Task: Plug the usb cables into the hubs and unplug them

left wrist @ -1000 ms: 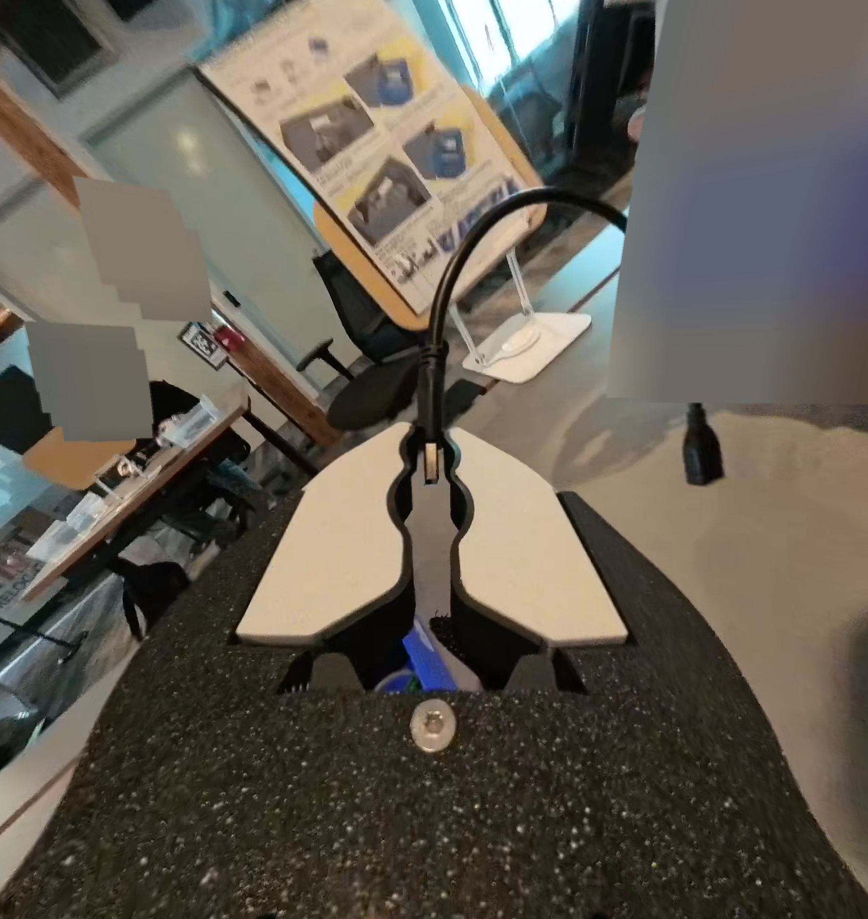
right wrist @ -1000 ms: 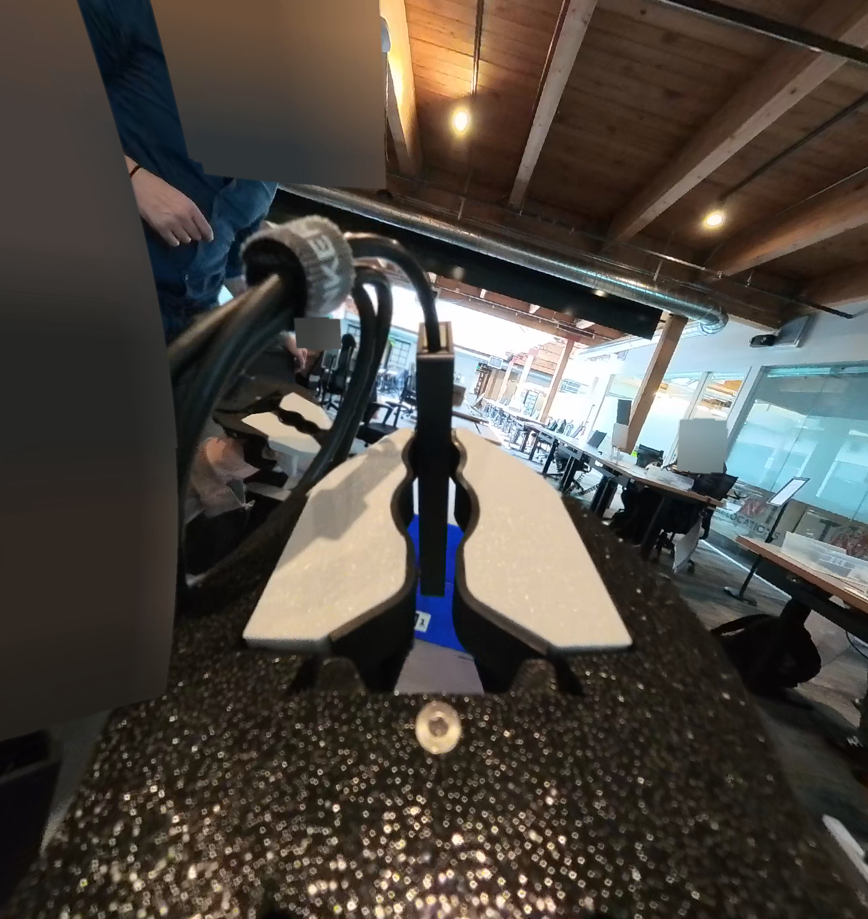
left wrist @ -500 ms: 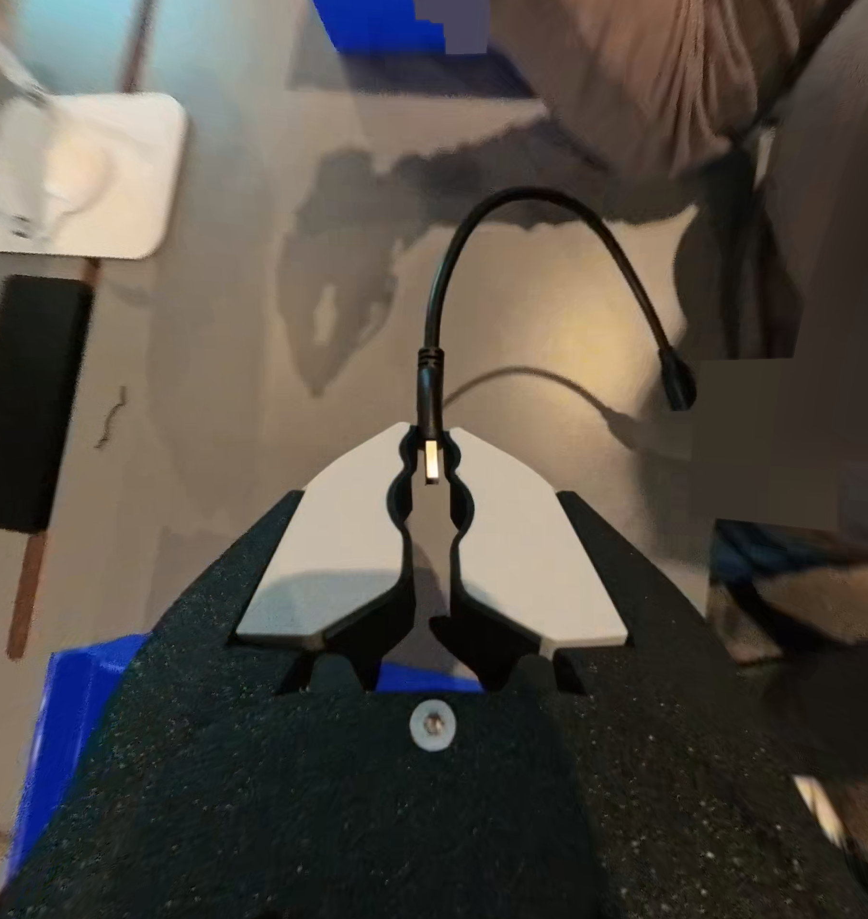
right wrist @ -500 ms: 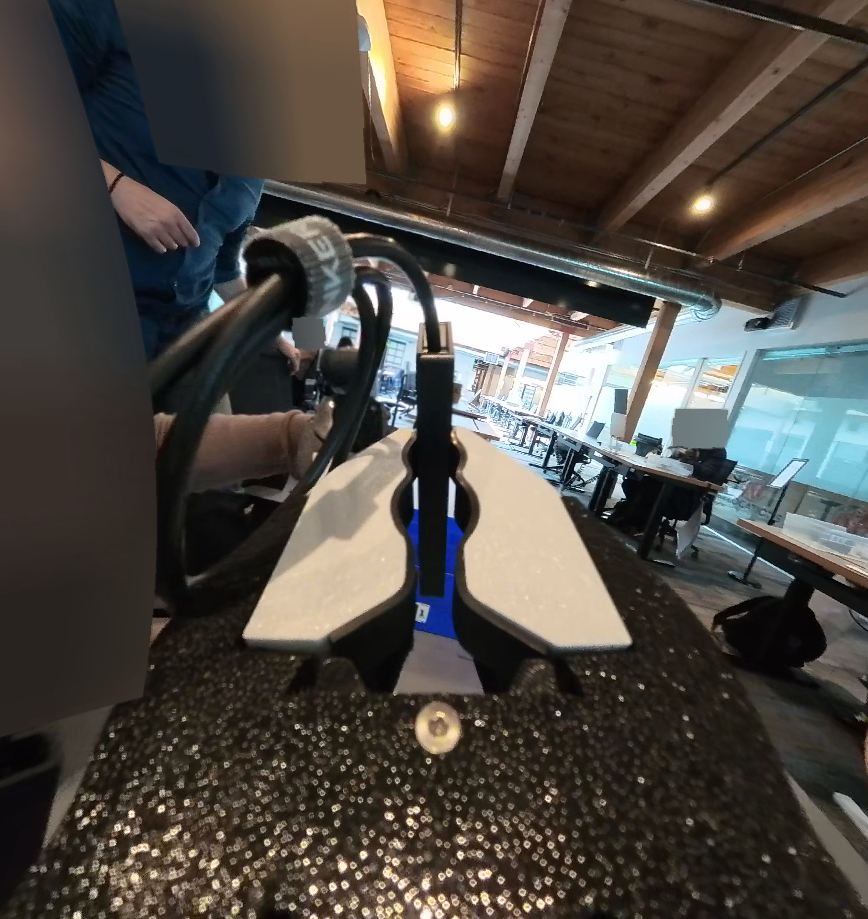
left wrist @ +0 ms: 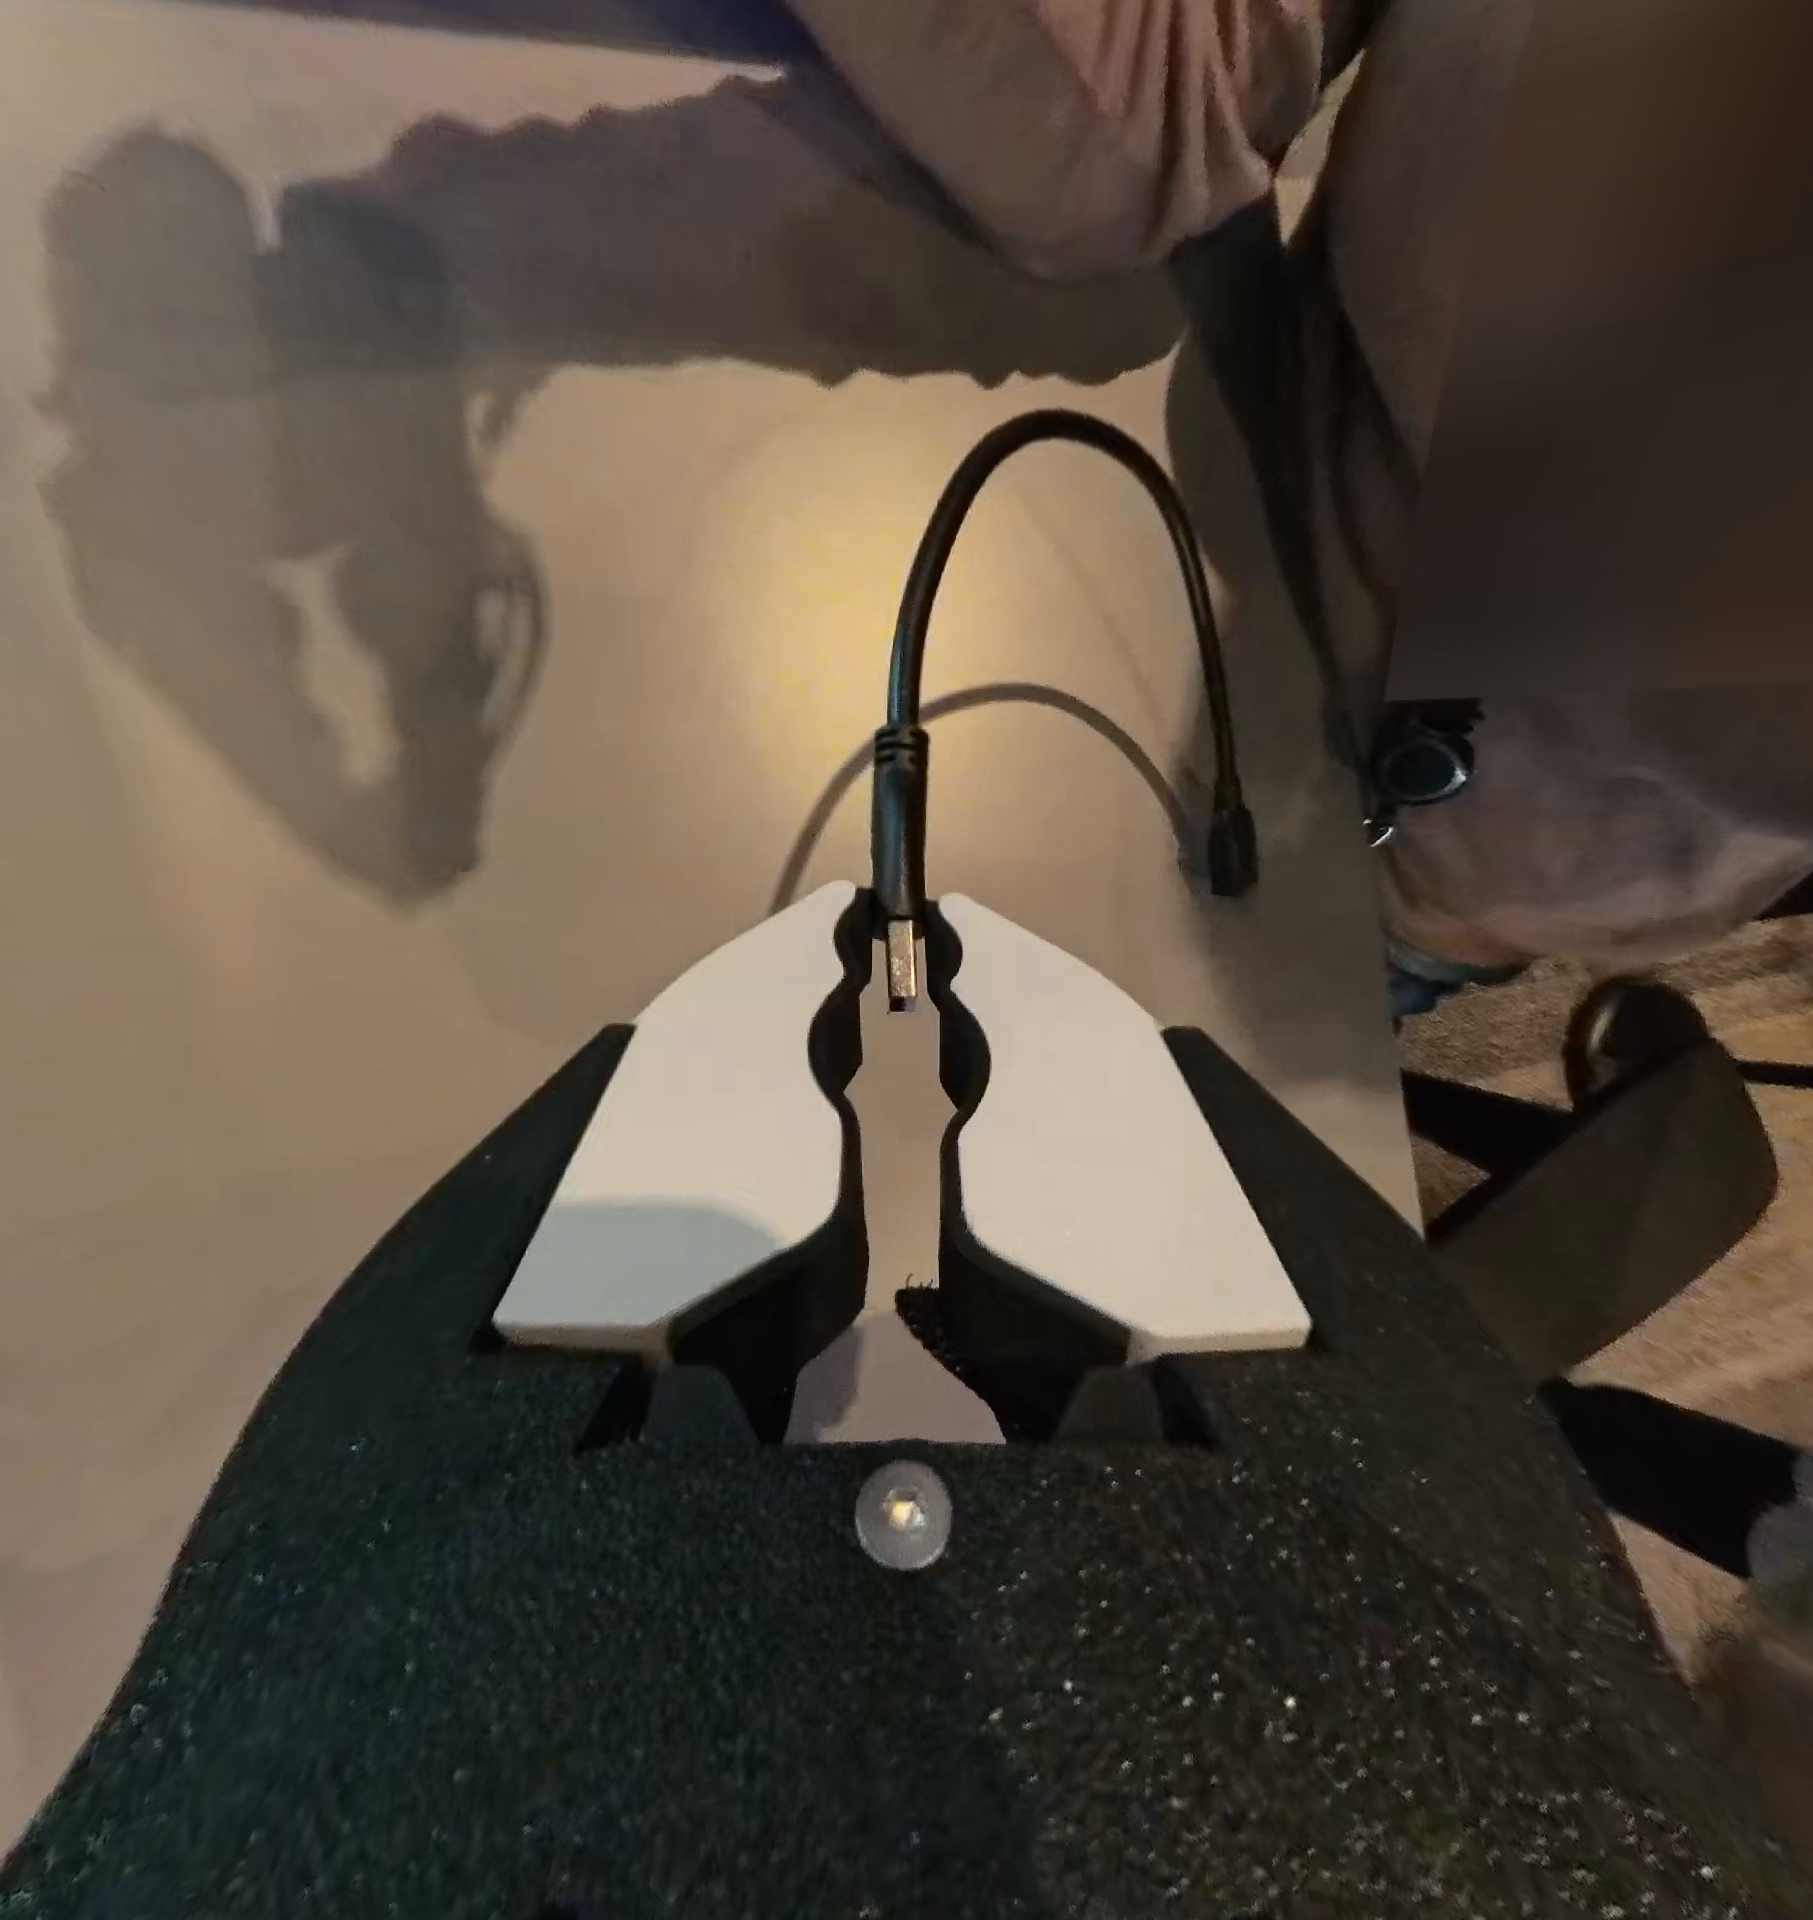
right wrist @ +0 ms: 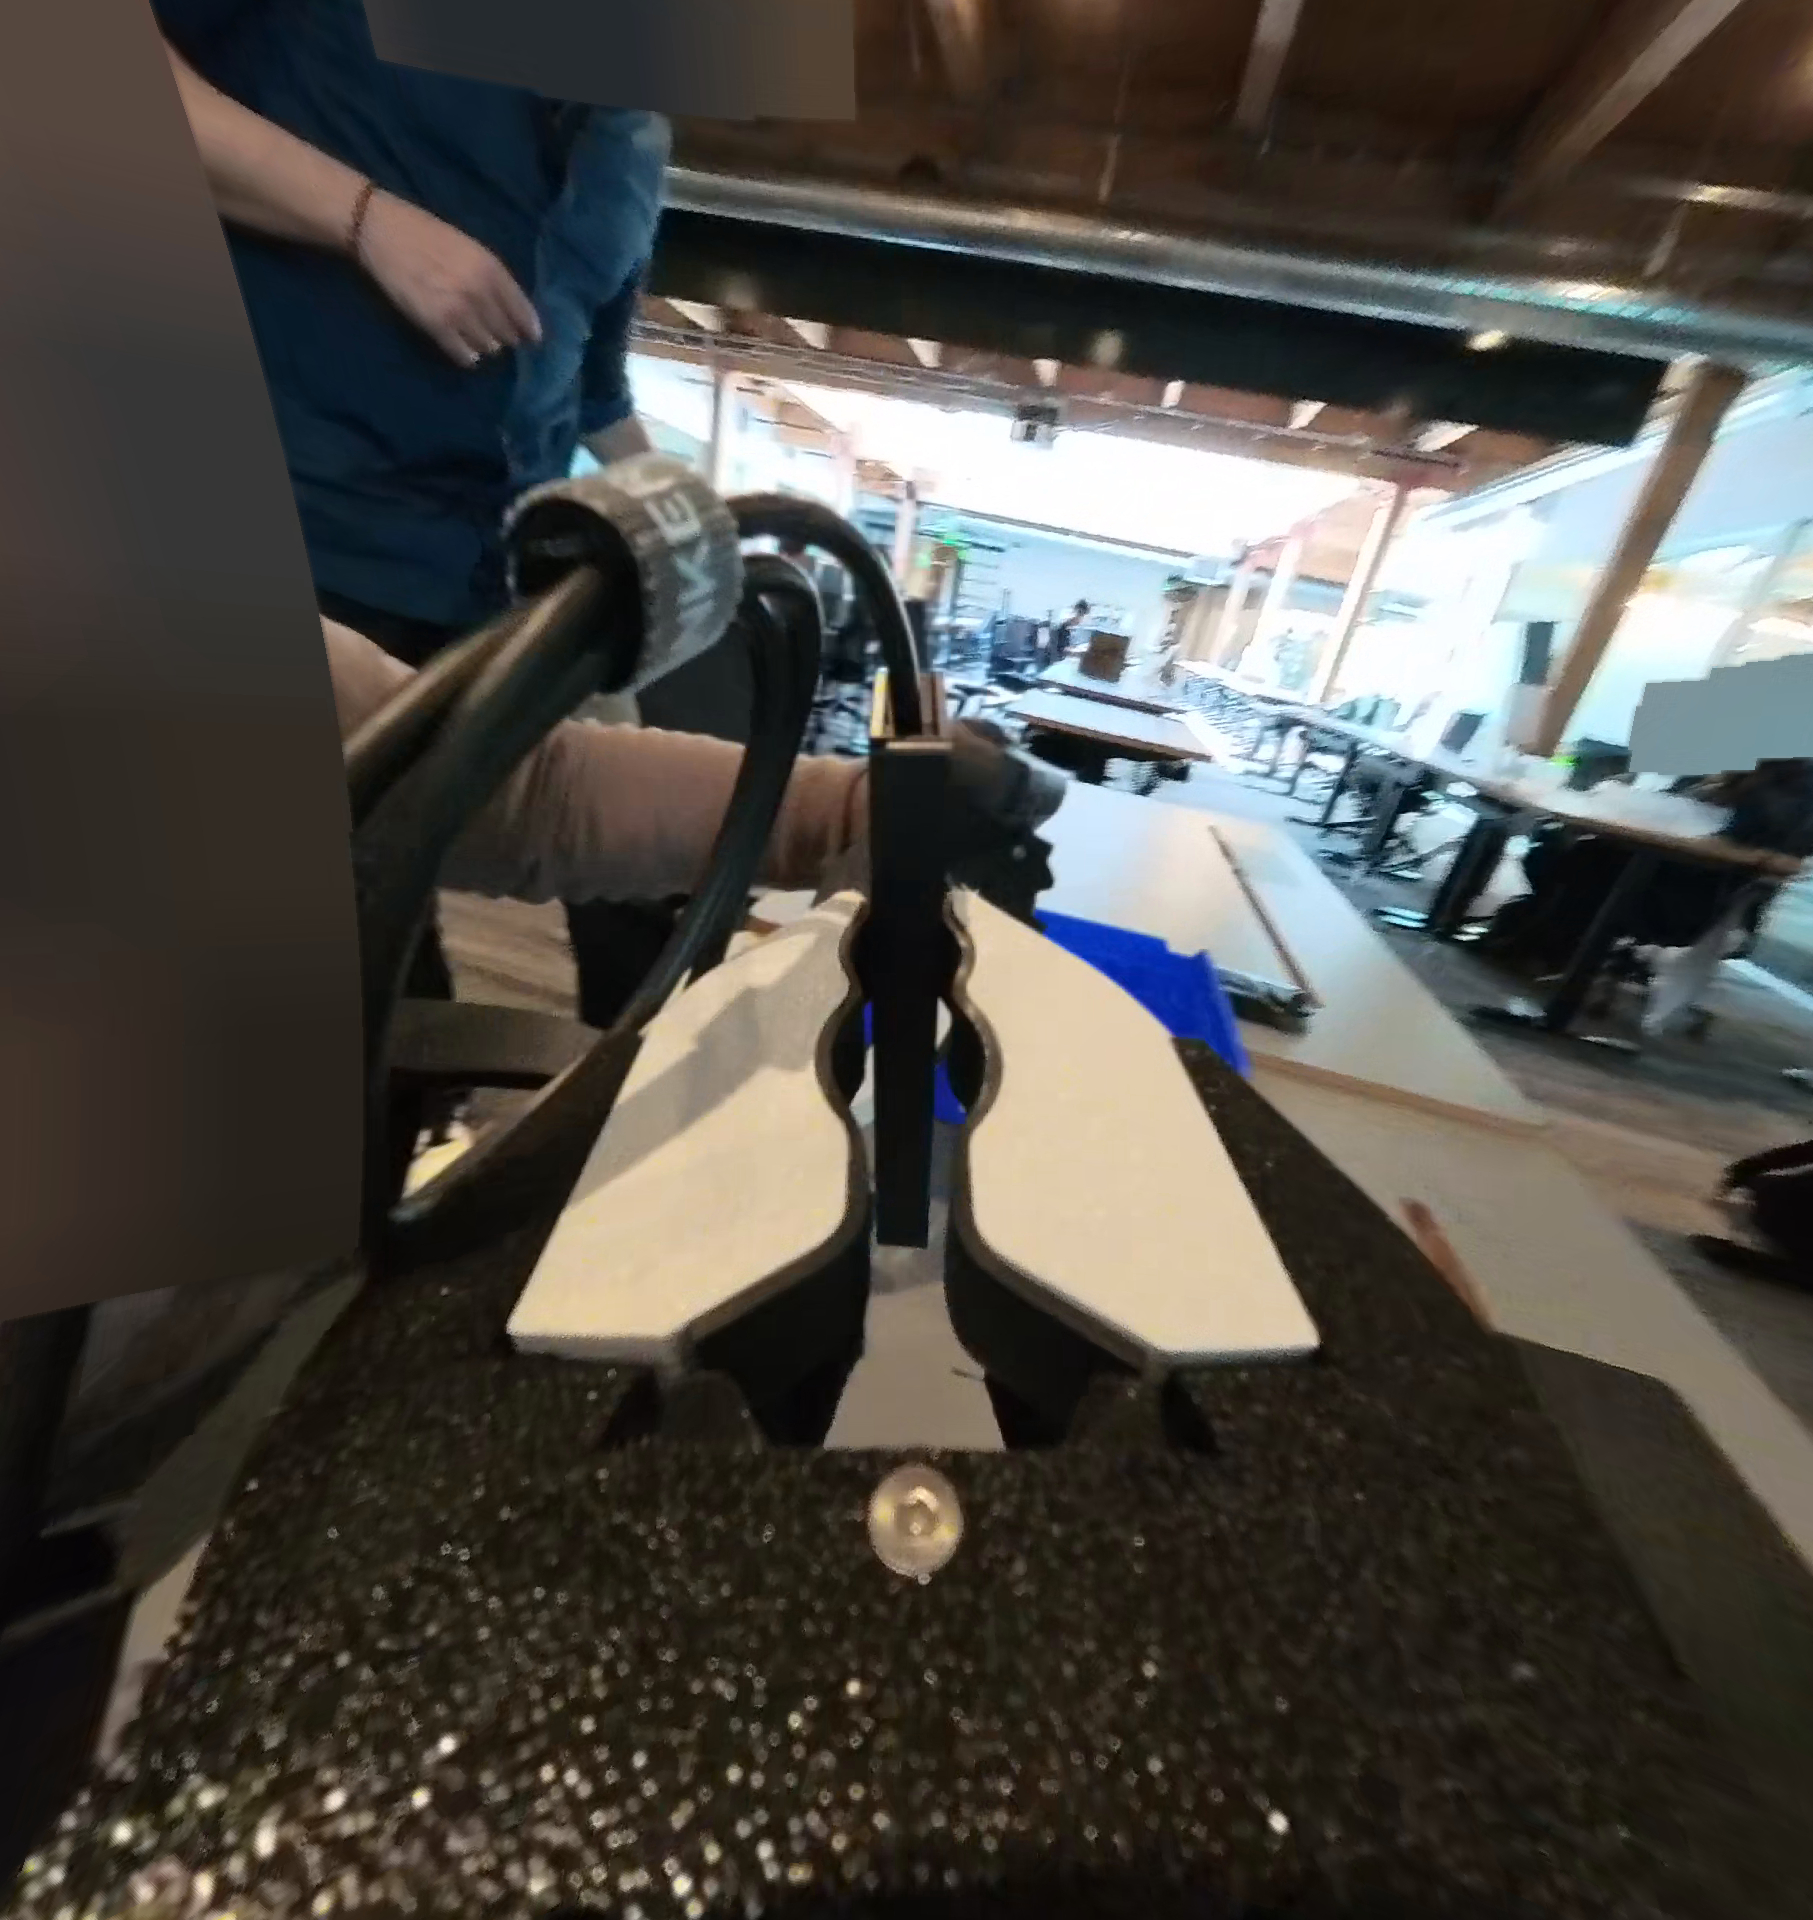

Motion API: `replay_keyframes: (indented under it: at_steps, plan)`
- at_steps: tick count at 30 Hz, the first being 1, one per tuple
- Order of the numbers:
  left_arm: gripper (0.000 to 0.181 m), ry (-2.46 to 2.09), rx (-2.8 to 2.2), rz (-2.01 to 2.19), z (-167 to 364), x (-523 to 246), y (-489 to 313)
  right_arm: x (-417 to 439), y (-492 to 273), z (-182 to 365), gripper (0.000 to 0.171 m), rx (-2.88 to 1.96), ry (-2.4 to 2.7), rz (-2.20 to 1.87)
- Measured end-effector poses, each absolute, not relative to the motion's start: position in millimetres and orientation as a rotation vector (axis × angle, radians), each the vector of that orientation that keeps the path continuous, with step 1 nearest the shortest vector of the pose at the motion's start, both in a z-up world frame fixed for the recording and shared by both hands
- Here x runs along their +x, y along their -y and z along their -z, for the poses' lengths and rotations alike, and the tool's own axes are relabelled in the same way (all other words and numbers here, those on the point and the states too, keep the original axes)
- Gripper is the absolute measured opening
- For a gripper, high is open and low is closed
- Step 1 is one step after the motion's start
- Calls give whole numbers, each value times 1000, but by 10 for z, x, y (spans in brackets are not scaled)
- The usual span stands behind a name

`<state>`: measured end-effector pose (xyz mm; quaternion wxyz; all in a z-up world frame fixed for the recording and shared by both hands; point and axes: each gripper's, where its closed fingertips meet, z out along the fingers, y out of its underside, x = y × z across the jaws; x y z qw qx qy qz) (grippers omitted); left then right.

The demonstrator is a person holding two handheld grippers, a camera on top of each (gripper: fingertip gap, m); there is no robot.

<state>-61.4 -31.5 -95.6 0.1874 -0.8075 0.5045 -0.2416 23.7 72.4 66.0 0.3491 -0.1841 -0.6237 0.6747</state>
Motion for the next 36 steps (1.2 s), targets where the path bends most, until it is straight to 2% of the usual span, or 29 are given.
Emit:
replay_keyframes:
  at_steps: [6,12,24,36]
  plan:
    - [9,-1366,-2232,744,859,-583,426,69,-672,-499,10,-488,1701,-1845]
    - [10,-1499,-2418,755,1016,-657,440,-10,-604,-377,10,-533,1793,-1837]
    - [10,-1523,-2679,820,1755,-927,173,-226,-928,537,10,-1142,2008,-1555]
    - [10,-1430,-2760,923,2039,-907,133,-172,-1148,729,10,-1301,1969,-1461]
